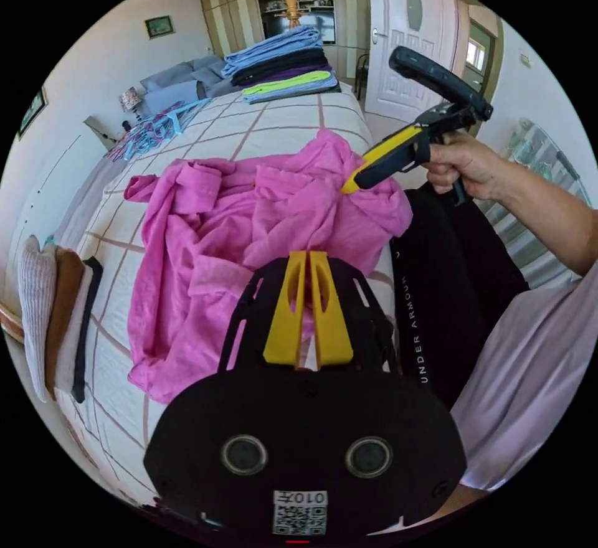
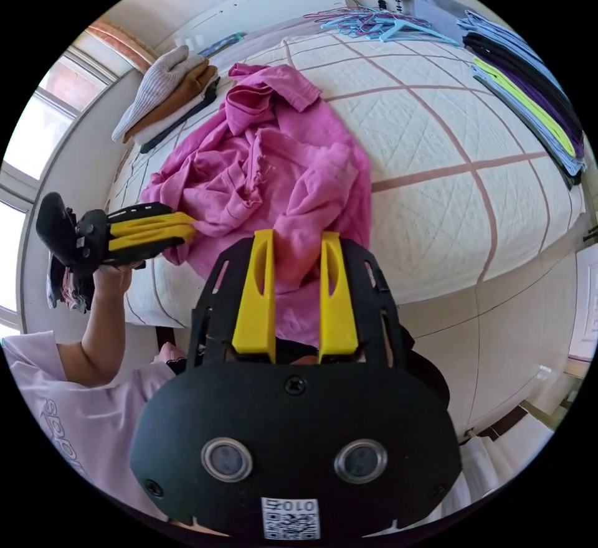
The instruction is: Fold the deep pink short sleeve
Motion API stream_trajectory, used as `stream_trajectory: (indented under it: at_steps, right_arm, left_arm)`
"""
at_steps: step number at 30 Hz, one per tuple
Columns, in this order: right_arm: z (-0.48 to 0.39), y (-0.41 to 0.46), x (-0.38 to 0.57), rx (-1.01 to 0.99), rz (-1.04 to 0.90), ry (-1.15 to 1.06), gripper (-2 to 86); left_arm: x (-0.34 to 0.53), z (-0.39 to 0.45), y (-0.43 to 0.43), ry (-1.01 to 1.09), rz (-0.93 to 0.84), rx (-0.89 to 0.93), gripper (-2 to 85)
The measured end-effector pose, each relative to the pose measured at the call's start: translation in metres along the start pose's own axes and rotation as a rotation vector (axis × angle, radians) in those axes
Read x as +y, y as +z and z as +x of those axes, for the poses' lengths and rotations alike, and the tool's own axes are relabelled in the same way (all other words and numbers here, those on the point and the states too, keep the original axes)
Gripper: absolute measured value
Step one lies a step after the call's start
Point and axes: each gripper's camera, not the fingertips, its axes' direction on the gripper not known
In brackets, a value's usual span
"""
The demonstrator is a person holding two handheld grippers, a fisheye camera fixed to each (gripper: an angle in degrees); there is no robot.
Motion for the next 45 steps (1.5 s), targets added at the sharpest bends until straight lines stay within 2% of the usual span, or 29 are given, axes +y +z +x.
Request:
stream_trajectory:
  at_steps: [7, 13, 17, 19, 23, 27, 29, 32, 35, 37, 42, 45]
  right_arm:
    - [0.008, -0.02, 0.005, -0.025, 0.028, 0.005, 7.6]
    - [0.03, -0.024, 0.026, -0.123, 0.121, 0.057, 7.6]
    - [0.046, -0.029, 0.04, -0.147, 0.221, 0.079, 8.5]
    - [0.058, -0.034, 0.046, -0.179, 0.271, 0.102, 9.5]
    - [0.082, -0.049, 0.06, -0.193, 0.349, 0.168, 10.3]
    - [0.081, -0.054, 0.066, -0.21, 0.349, 0.142, 11.5]
    - [0.074, -0.048, 0.064, -0.161, 0.304, 0.108, 12.8]
    - [0.072, -0.034, 0.06, -0.122, 0.255, 0.096, 13.5]
    - [0.074, -0.015, 0.056, -0.128, 0.221, 0.085, 12.8]
    - [0.074, -0.009, 0.057, -0.131, 0.221, 0.072, 10.9]
    - [0.073, -0.027, 0.064, -0.107, 0.292, 0.05, 4.8]
    - [0.059, -0.056, 0.074, -0.173, 0.407, -0.106, 4.3]
  left_arm:
    - [0.059, -0.092, -0.09, -0.307, 0.238, 0.079, 0.0]
    - [0.121, -0.119, -0.146, -0.515, 0.348, -0.005, 1.0]
    - [0.13, -0.089, -0.157, -0.399, 0.334, -0.037, 4.7]
    - [0.12, -0.058, -0.156, -0.283, 0.244, -0.127, 7.8]
    - [0.105, -0.015, -0.139, -0.106, 0.158, -0.164, 10.4]
    - [0.077, 0.021, -0.104, 0.035, 0.076, -0.207, 11.9]
    - [0.059, 0.025, -0.09, 0.024, 0.045, -0.212, 12.4]
    - [0.033, 0.008, -0.063, -0.112, -0.039, -0.171, 12.1]
    - [0.028, -0.01, -0.056, -0.217, -0.045, -0.143, 8.5]
    - [0.032, -0.019, -0.074, -0.243, 0.02, -0.125, 4.7]
    - [0.027, -0.049, -0.131, -0.206, 0.043, -0.194, 1.2]
    - [0.032, -0.075, -0.199, -0.237, 0.166, -0.283, 0.4]
